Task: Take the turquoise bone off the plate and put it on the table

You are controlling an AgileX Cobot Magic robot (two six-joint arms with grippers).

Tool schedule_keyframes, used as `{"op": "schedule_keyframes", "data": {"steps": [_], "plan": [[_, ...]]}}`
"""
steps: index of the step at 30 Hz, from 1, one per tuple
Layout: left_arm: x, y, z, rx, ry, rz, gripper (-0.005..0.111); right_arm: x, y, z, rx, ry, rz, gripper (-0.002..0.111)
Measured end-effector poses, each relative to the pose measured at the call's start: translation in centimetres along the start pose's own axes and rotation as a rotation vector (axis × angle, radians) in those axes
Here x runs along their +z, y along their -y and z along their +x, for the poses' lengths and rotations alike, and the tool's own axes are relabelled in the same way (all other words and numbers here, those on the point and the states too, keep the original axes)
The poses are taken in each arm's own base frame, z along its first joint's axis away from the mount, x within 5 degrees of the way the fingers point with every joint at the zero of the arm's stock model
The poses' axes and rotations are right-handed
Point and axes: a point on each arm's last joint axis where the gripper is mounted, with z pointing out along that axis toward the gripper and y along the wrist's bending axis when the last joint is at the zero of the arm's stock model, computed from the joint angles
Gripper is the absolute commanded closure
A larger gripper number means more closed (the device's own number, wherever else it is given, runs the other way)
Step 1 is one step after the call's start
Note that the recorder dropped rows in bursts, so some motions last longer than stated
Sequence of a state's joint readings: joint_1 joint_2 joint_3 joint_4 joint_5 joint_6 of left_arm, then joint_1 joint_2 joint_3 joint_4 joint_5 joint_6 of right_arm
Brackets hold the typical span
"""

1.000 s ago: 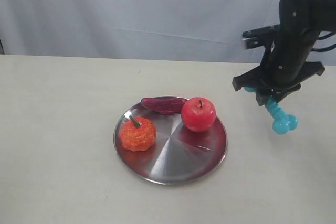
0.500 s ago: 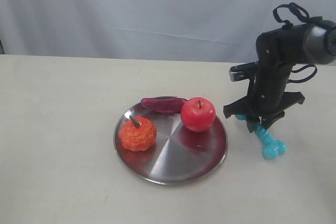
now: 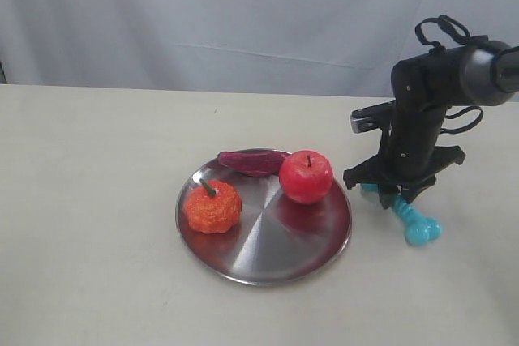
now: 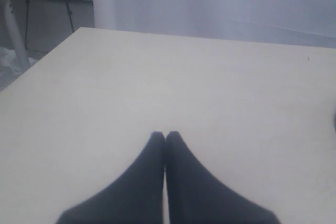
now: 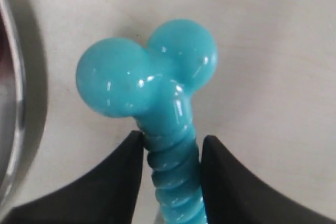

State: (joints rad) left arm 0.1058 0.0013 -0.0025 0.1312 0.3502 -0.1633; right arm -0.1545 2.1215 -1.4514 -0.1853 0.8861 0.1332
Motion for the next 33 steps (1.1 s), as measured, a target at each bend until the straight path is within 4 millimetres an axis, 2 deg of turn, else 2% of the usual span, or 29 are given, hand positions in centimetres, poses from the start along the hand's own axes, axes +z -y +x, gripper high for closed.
{"op": "schedule_keyframes", "data": {"steps": [1,2,15,19,22,24,29,33], "plan": [[0.0,0.0,0.0,0.000,0.000,0.000,0.107,0.0,0.0,0.0,-0.010,0.000,0.000,0.058],[0.0,0.0,0.0,0.000,0.000,0.000,0.107,0.0,0.0,0.0,-0.016,-0.003,-0.001,0.055],[0.0,0.0,0.0,0.000,0.000,0.000,0.107,-0.1,-0.4,0.1,-0.029,-0.009,-0.041,0.055],[0.0,0.0,0.0,0.000,0.000,0.000,0.107,-1.8,-0.5,0.1,-0.037,0.018,-0.085,0.055],[0.0,0.0,0.0,0.000,0.000,0.000,0.107,-3.9,-0.3,0.2,-0.037,0.057,-0.091,0.056],[0.0,0.0,0.0,0.000,0.000,0.000,0.107,-5.4,-0.1,0.3,-0.039,0.086,-0.091,0.065],[0.0,0.0,0.0,0.000,0.000,0.000,0.107,-9.3,0.5,1.0,-0.051,0.153,-0.090,0.108],[0.0,0.0,0.0,0.000,0.000,0.000,0.107,-12.0,0.8,1.6,-0.047,0.210,-0.100,0.109]]}}
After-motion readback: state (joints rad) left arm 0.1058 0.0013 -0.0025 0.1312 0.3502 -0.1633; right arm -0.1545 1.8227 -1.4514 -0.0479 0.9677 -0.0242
